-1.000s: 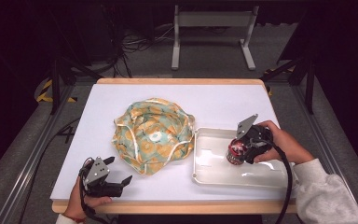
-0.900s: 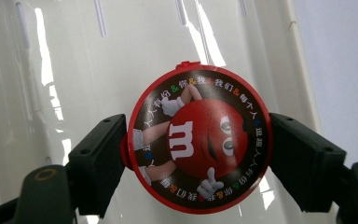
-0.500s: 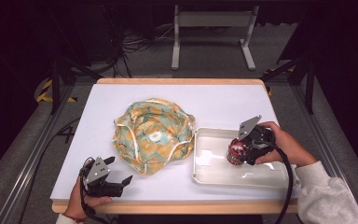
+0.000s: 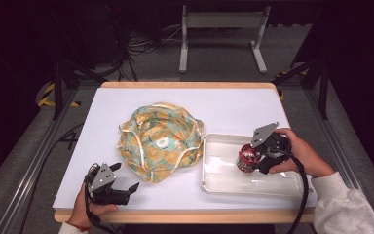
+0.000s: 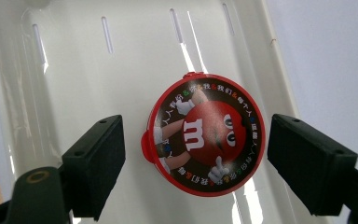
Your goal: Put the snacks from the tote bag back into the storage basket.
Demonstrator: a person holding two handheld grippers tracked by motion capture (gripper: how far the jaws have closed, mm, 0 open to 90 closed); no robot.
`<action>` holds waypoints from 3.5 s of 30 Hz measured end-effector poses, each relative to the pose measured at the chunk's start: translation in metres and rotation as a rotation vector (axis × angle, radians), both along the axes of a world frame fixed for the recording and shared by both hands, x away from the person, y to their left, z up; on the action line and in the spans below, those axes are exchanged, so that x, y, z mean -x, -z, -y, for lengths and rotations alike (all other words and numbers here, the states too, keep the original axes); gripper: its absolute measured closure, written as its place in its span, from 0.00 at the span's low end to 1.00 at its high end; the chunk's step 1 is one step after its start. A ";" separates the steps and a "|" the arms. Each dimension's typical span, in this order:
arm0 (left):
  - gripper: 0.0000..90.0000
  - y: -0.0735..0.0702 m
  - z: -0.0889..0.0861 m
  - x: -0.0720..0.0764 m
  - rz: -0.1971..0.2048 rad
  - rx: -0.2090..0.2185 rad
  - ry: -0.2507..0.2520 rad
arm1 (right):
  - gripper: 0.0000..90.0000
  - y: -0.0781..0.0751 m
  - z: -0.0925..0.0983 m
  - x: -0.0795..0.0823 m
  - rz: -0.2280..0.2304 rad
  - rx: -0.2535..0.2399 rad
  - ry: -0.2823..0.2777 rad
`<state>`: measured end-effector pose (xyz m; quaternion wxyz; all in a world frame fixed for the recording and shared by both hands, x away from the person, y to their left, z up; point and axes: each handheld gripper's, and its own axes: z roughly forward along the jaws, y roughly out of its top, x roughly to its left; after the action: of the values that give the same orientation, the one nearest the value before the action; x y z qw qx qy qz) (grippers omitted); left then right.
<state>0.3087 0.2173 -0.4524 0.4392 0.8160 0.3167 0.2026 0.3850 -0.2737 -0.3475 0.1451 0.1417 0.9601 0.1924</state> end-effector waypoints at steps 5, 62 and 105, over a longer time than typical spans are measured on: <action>0.09 0.000 -0.001 0.000 0.001 0.003 0.000 | 0.22 -0.001 0.001 0.001 0.010 -0.008 0.004; 0.09 0.000 0.001 0.000 0.010 -0.008 0.018 | 0.07 0.044 0.057 0.055 0.208 -0.276 0.322; 0.09 0.001 0.007 -0.009 -0.006 -0.025 0.020 | 0.09 0.070 0.129 0.119 0.341 -0.427 0.520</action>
<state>0.3172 0.2105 -0.4538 0.4301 0.8250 0.3074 0.1997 0.2663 -0.4023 -0.4173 0.3140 0.3736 0.7924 0.3660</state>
